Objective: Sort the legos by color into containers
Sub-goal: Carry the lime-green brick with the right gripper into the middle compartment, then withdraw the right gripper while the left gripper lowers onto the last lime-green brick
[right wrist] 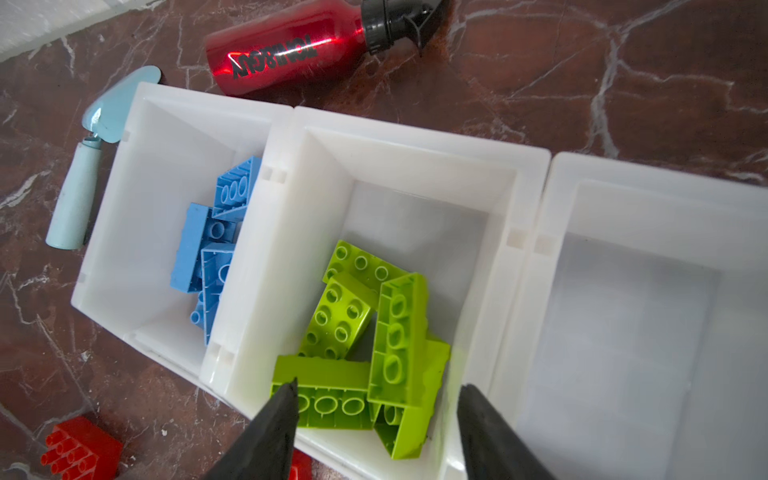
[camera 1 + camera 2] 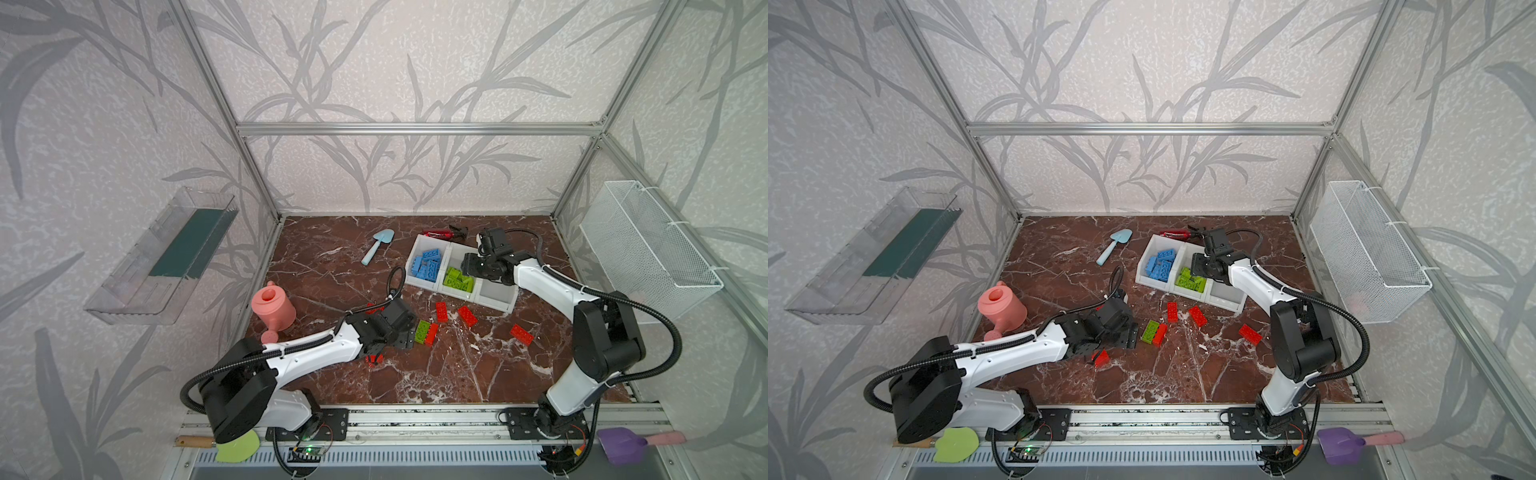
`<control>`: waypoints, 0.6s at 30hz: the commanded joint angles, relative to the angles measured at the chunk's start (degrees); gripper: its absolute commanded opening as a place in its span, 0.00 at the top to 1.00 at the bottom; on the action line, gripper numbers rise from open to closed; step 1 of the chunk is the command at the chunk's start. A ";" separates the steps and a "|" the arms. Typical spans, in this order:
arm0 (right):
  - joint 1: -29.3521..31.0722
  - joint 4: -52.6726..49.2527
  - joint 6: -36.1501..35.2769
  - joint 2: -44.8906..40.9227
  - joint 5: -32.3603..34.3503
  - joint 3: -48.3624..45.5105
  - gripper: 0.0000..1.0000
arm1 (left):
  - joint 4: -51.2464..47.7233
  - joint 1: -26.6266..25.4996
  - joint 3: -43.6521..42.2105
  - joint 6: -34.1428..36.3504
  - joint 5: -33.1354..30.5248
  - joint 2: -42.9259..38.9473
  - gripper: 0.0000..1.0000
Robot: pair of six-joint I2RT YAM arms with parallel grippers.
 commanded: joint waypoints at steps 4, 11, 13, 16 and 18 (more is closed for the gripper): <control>-0.03 0.72 -0.16 -6.70 -1.73 -0.49 0.34 | -3.06 -0.37 1.95 0.78 0.14 -1.87 0.15; 0.05 1.15 -1.16 -18.84 -4.72 -6.80 0.33 | -8.20 -0.55 1.55 1.27 1.48 -8.87 0.16; 0.26 1.28 -1.15 -22.43 -5.89 -9.21 0.33 | -9.48 -0.63 1.39 1.47 1.41 -9.91 0.16; 0.58 0.78 -0.54 -28.12 -6.86 -13.91 0.33 | -10.05 -0.63 1.31 2.98 2.58 -9.31 0.16; 0.79 1.30 -0.09 -32.23 -7.57 -17.99 0.33 | -10.17 -0.63 1.78 3.32 2.74 -8.02 0.16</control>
